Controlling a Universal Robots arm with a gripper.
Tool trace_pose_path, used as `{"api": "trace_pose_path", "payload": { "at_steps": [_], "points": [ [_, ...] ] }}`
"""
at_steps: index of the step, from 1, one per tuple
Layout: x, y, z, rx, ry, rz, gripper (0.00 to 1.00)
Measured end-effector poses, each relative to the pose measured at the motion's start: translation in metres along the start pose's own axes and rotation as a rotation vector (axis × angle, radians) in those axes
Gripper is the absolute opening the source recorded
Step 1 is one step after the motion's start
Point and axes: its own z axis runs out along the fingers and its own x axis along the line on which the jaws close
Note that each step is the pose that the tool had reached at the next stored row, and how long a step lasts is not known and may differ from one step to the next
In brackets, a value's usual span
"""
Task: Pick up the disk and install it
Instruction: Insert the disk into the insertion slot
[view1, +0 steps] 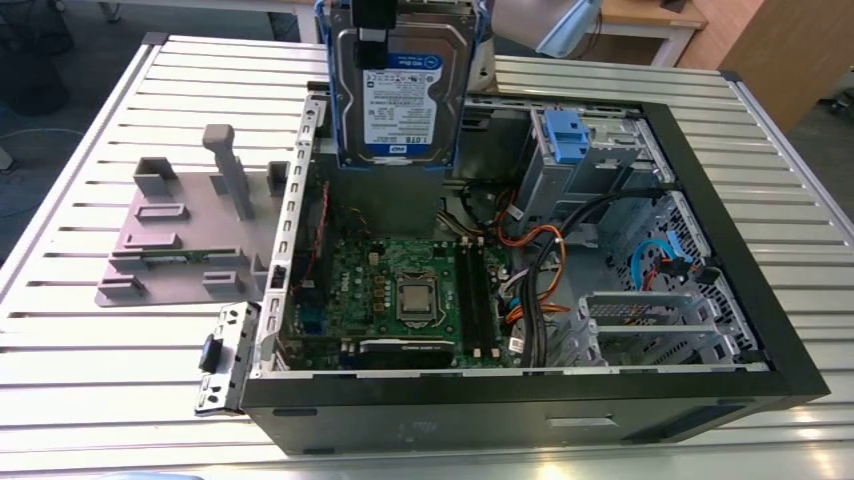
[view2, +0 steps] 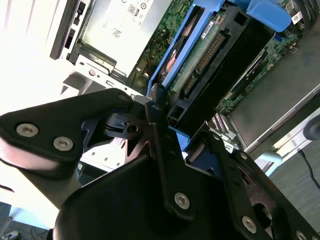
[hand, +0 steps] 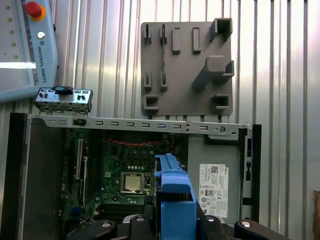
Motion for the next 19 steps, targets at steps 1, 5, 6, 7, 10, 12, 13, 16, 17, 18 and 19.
{"api": "trace_pose_path", "payload": {
  "at_steps": [1, 5, 6, 7, 10, 12, 13, 16, 17, 18, 19],
  "points": [
    [0.0003, 0.0000, 0.0000, 0.0000, 0.0000, 0.000, 0.37],
    [0.0014, 0.0000, 0.0000, 0.0000, 0.0001, 0.000, 0.37],
    [0.0017, 0.0000, 0.0001, 0.0000, 0.0000, 0.000, 0.37],
    [0.0020, 0.0000, 0.0001, 0.0000, 0.0001, 0.000, 0.37],
    [0.0028, 0.0000, 0.0001, 0.0000, 0.0001, 0.000, 0.37],
    [0.0034, 0.0000, 0.0002, 0.0000, 0.0001, 0.000, 0.37],
    [0.0037, 0.0000, 0.0001, 0.0000, 0.0001, 0.000, 0.37],
    [0.0045, 0.0000, 0.0002, 0.0000, 0.0000, 0.000, 0.37],
    [0.0048, 0.0000, 0.0002, 0.0000, 0.0001, 0.000, 0.37],
    [0.0051, 0.0000, 0.0002, 0.0000, 0.0001, 0.000, 0.37],
    [0.0054, 0.0000, 0.0002, 0.0000, 0.0001, 0.000, 0.37]
  ]
}}
